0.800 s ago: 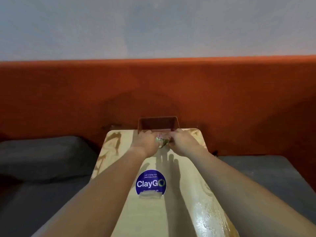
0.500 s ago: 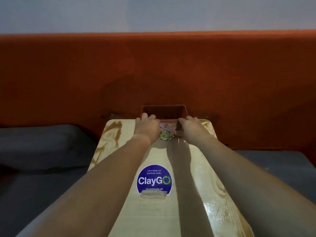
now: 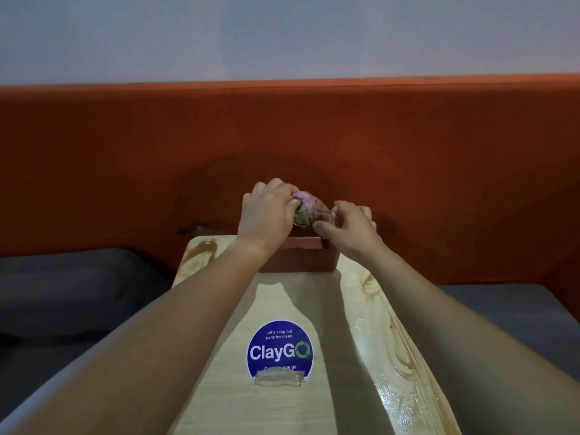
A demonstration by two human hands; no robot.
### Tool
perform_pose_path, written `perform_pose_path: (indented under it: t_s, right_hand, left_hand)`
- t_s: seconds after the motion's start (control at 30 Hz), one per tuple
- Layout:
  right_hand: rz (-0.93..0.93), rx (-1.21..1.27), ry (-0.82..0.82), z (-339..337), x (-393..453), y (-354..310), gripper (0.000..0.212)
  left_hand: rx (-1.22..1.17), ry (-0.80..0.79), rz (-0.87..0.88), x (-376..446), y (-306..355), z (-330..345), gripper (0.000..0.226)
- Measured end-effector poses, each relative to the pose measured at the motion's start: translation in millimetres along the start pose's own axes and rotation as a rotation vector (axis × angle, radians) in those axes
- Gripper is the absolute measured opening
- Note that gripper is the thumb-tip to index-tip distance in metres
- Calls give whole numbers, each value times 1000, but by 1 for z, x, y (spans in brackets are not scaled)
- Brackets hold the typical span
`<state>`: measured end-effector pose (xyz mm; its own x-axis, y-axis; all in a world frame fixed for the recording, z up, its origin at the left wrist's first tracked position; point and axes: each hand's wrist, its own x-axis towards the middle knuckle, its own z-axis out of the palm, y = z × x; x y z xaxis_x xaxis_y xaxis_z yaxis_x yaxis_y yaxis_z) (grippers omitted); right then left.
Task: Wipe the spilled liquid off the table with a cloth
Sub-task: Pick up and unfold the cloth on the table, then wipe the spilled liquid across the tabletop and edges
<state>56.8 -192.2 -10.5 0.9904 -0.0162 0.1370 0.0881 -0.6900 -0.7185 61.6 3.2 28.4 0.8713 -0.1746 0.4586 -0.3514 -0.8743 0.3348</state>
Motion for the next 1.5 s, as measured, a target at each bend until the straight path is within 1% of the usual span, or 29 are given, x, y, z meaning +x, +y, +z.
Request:
perform_pose_path:
  t_s: [0.03,0.07,0.1,0.17,0.23,0.27,0.3,0.33,0.37,0.5,0.6,0.67,0.7,0.73,0.8,0.83,0.9,0.93,1.0,1.07,1.1,1.17,1.23,1.27,1.33,1.4,1.43,1.5]
  right_hand:
    - [23,293,-22,-6,-3,-6,42]
    - [49,526,-44,-10,-7,-8,44]
    - [66,674,-46,-13,-11,-10,45]
    - [95,767,-33,-17,-25,-11,41]
    - [111,829,-28,-13,-38,-9,35]
    - [131,850,-23,-11,-47,-8,40]
    - [162,856,-16,-9,-56,-9,49]
    - [186,840,-6,-8,-66,-10,58]
    - [199,833,7,-7,-75,-12,62]
    - [172,872,59,-2,-104,-11,53]
    - [106,842,170,0,-122,-6,43]
    - [111,853,205,-1,-134,0,37]
    - [121,847,191,-2,-140,3,37]
    - [121,825,161,-1,-145,2,41]
    - [89,726,139,3,-154,0,54]
    - [80,682,167,7,-157,0,55]
    - [71,675,221,7,-160,7,43]
    - [76,673,226,5,-160,13,37]
    - [144,612,229,-9,-153,32,35]
    - [228,516,277,-27,-139,57,38]
    - [232,470,312,-37,-130,69,39]
    - [188,350,353,-57,-109,92,39]
    - [126,174,319,-73,-79,114,43]
    - [97,74,280,-78,-62,125,47]
    - [43,-145,176,-79,-23,146,51]
    - [-14,-325,83,-70,18,161,52]
    - [-48,-382,50,-62,38,166,54]
    - [-107,-476,-24,-41,64,170,58]
  left_hand:
    - [-148,11,-60,2,3,-4,24]
    - [-323,1,-131,2,7,-7,24]
    - [-508,-19,-204,1,12,-10,24]
    - [-806,-80,-324,-4,20,-10,23]
    - [-981,-170,-399,-11,26,-7,21]
    - [-1034,-217,-423,-15,28,-6,20]
    - [-1051,-251,-436,-18,30,-6,18]
    - [-1032,-277,-431,-20,32,-7,16]
    - [-991,-303,-411,-22,34,-8,13]
    - [-828,-479,-303,-31,52,-17,26]
    - [-740,-549,-224,-40,62,-26,16]
    - [-532,-535,-120,-46,65,-26,11]
    - [-419,-504,-89,-50,66,-25,14]
    - [-353,-466,-79,-54,66,-23,20]
    - [-344,-450,-91,-58,67,-16,36]
    - [-364,-474,-102,-60,68,-11,45]
    - [-393,-519,-135,-63,72,1,64]
    - [-404,-521,-163,-66,71,7,70]
    - [-471,-523,-228,-76,65,23,68]
    - [-498,-570,-286,-91,51,44,64]
    - [-455,-594,-298,-100,41,55,64]
    - [-206,-609,-273,-114,19,78,62]
    - [36,-574,-220,-126,0,100,61]
    - [85,-552,-205,-133,-9,108,61]
    - [81,-486,-200,-145,-23,124,62]
    - [17,-400,-206,-154,-33,137,68]
    - [0,-361,-199,-157,-36,141,72]
    - [-2,-337,-188,-158,-37,144,76]
